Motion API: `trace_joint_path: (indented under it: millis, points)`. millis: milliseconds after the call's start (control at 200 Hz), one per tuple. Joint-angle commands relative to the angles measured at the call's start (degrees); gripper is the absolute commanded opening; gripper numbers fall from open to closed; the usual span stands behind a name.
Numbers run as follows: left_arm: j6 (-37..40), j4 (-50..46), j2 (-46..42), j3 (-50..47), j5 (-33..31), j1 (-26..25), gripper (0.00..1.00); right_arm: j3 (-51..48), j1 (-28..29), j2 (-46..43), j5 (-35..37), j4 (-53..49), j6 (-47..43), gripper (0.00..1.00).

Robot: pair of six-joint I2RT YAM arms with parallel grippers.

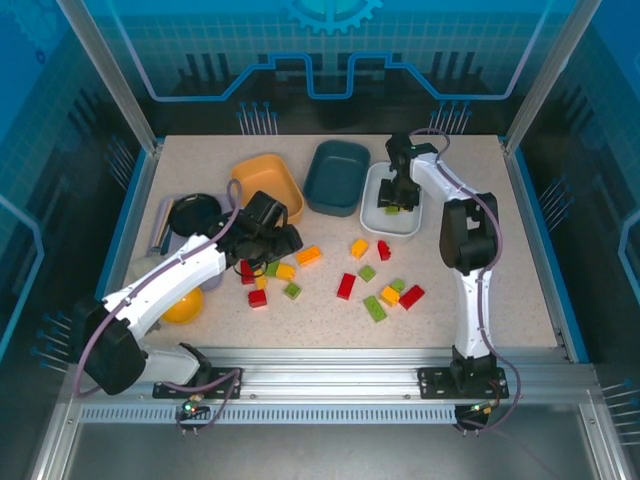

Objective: Sort the legos into containers by color

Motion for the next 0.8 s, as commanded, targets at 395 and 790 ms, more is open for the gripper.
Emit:
trace_joint_path:
  millis: [395,790]
  points:
    - [12.03,-7.32,15.79,-0.32,1.77,17.64,0.74,-27.49,9.49,-34.66,-20.22,21.33,-5.35,0.67]
    - [17.08,-2.38,27.81,3.81,2.98,18.68,0.62,-41.33,12.40,-45.93,-29.00,22.67,-5.00,0.65]
